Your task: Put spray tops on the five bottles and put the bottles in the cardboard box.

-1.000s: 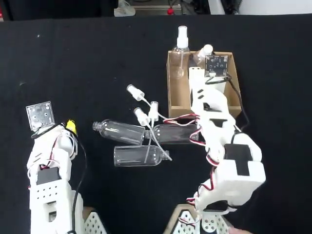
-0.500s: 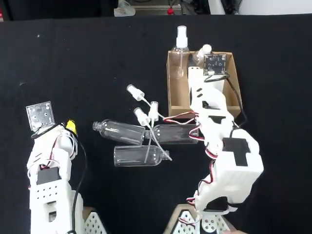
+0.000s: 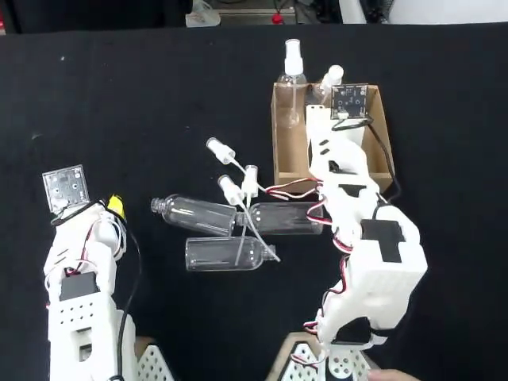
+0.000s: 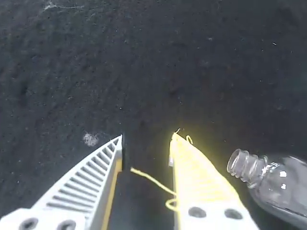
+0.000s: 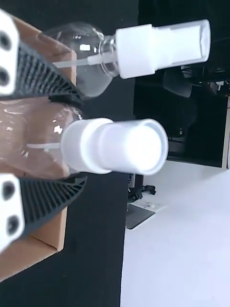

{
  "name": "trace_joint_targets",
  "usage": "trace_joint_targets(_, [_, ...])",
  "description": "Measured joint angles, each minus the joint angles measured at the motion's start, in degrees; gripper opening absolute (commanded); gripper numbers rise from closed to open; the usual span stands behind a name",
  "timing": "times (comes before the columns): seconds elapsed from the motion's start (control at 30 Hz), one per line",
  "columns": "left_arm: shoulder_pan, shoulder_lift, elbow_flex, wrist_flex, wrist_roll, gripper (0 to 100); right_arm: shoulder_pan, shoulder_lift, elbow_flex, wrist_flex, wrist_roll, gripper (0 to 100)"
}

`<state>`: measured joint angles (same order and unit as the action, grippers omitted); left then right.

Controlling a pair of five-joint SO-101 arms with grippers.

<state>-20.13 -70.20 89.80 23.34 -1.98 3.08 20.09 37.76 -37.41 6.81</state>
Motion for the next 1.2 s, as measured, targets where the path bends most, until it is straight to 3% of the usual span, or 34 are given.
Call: trace_joint_targets(1.2, [0.0,0.0,0.0,0.0,0.0,16,1.3,0.0,-0.5,0.0,0.0,1.5])
